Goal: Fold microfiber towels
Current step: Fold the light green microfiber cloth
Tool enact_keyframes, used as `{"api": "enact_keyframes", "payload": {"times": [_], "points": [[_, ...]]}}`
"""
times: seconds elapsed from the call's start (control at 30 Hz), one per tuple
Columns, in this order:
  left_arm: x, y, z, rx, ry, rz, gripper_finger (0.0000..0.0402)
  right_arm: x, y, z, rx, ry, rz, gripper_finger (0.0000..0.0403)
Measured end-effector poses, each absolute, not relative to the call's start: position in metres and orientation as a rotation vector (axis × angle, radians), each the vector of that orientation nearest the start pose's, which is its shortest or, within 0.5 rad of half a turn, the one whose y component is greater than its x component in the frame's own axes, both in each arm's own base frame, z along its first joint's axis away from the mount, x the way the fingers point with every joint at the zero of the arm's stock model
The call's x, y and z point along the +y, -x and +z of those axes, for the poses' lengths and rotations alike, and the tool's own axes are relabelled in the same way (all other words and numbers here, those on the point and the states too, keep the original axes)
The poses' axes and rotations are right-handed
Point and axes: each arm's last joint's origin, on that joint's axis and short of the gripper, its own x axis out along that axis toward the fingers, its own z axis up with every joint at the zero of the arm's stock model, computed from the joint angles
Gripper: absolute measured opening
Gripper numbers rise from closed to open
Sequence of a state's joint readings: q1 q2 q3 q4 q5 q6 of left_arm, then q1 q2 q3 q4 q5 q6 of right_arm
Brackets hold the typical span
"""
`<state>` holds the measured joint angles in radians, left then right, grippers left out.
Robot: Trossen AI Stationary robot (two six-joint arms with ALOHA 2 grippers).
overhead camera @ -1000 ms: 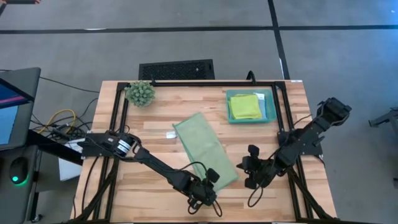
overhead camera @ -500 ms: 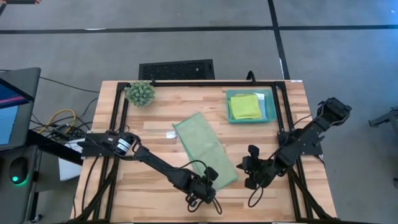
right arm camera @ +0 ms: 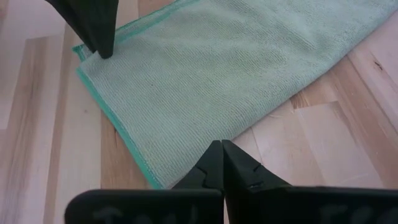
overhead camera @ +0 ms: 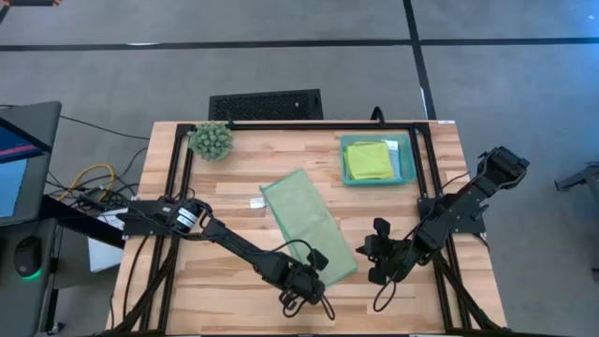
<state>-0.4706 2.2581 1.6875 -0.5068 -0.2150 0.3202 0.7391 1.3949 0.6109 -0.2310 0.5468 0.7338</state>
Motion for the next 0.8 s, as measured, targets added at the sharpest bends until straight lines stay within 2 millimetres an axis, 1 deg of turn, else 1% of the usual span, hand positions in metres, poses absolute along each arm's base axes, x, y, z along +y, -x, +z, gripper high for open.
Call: {"api": "enact_keyframes", "payload": {"times": [0.1,0.2,0.33,0.43,0.53,0.67,0.8], "points": [[-0.208,-0.423,0.141,0.981,-0.655,-0.383,0.0006,0.15,-0.186,0.154,0.809,-0.083,-0.126,0.0018],[-0.207,-0.423,0.144,0.978,-0.672,-0.347,0.0004,0.15,-0.186,0.154,0.808,-0.084,-0.125,0.002],[-0.205,-0.42,0.162,0.951,-0.661,-0.337,0.0002,0.151,-0.186,0.155,0.807,-0.084,-0.118,0.0016],[-0.203,-0.416,0.17,0.973,-0.656,-0.35,0.0001,0.151,-0.186,0.155,0.808,-0.084,-0.118,0.0015],[-0.203,-0.413,0.17,1.007,-0.611,-0.367,0.0001,0.151,-0.186,0.155,0.808,-0.084,-0.118,0.0016],[-0.206,-0.411,0.166,1.037,-0.51,-0.428,0.0001,0.151,-0.186,0.155,0.807,-0.085,-0.118,0.002],[-0.211,-0.408,0.164,1.044,-0.505,-0.438,0.0,0.151,-0.186,0.155,0.805,-0.087,-0.117,0.0019]]}}
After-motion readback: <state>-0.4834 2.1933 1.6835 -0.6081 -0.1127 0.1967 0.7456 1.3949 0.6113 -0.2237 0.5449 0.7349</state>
